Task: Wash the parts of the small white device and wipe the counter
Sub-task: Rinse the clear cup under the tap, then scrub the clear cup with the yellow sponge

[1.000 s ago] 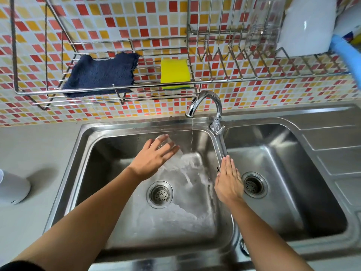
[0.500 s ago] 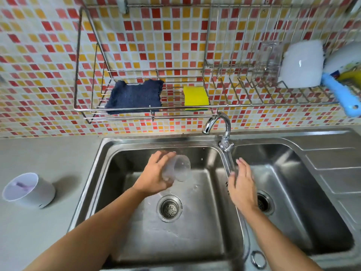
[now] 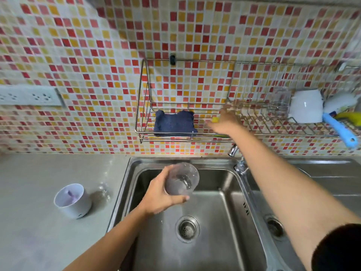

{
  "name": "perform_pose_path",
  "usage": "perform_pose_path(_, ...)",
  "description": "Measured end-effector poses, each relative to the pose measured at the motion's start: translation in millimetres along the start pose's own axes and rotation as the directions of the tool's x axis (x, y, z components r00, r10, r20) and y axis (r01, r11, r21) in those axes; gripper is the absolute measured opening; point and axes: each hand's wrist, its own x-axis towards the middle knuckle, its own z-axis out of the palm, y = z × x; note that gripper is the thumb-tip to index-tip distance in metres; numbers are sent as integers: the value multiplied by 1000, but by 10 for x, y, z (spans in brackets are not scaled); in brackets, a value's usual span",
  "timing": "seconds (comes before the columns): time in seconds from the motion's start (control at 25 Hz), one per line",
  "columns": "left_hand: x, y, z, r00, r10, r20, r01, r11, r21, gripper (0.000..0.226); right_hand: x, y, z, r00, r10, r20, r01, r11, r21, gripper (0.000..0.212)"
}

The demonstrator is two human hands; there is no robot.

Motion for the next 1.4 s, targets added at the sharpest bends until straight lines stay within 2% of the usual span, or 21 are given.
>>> perform_pose_path(0.08, -39, 65, -154, 1000, 17, -15, -17, 1000, 19, 86, 155, -40, 107, 995, 62, 80, -53, 993, -110, 89)
perform_pose_path(0.16, -59, 102, -300, 999, 30, -23, -30, 999, 23, 85, 208, -43, 138, 990, 108, 88, -98, 989, -113, 72)
perform_pose_path(0.24, -58, 137, -406, 999, 40, -19, -40, 999, 16, 86, 163, -52, 83, 992, 117, 35, -112, 985, -135, 53)
perform_pose_path(0.28, -57, 157, -432, 999, 46, -14, -46, 999, 8, 88, 89, -71, 15, 997, 69, -45, -74, 988, -133, 49)
perform_pose_path(0.36, -59, 161, -437, 998, 60, -7, -60, 998, -3, 89, -163, -136, -136, 960, -153, -233, 143, 988, -58, 47)
perform_pose_path(0.44, -69, 132, -441, 998, 67, 5, -67, 998, 17, 90, -598, -208, -242, 833, -416, -366, 453, 892, 17, 46)
perform_pose_path(0.48, -73, 105, -455, 997, 74, 19, -75, 996, 47, 90, -861, -209, -250, 760, -532, -374, 575, 818, 5, 46)
perform_pose_path(0.6, -93, 40, -505, 988, 116, 99, -135, 967, 214, 90, -1629, -53, -106, 591, -789, -166, 784, 611, -110, 46)
perform_pose_path(0.68, -100, 41, -523, 979, 143, 143, -178, 944, 276, 88, -1896, 88, 58, 477, -878, -46, 849, 474, -234, 44)
perform_pose_path(0.72, -101, 52, -516, 972, 165, 166, -208, 934, 292, 87, -1960, 130, 137, 442, -897, -5, 856, 424, -295, 44)
perform_pose_path(0.84, -93, 65, -435, 945, 264, 191, -313, 899, 305, 85, -2022, 108, 337, 416, -906, 74, 852, 360, -380, 44)
perform_pose_path(1.08, -169, 79, -187, 945, 299, 136, -327, 898, 294, 83, -2048, 99, 530, 493, -835, 245, 826, 360, -435, 64)
perform_pose_path(1.12, -186, 99, -147, 951, 288, 116, -309, 908, 284, 83, -2018, 104, 538, 474, -845, 248, 834, 339, -436, 56)
perform_pose_path(1.2, -208, 141, -126, 964, 254, 83, -267, 933, 243, 84, -1972, 115, 508, 413, -879, 238, 852, 281, -441, 26)
perform_pose_path(1.24, -208, 148, -147, 966, 241, 93, -256, 940, 227, 85, -1972, 109, 463, 397, -887, 237, 855, 264, -446, 17)
perform_pose_path(1.4, -143, 158, -379, 922, 147, 358, -186, 979, 77, 103, -1951, 39, 270, 257, -949, 181, 866, 143, -479, 15)
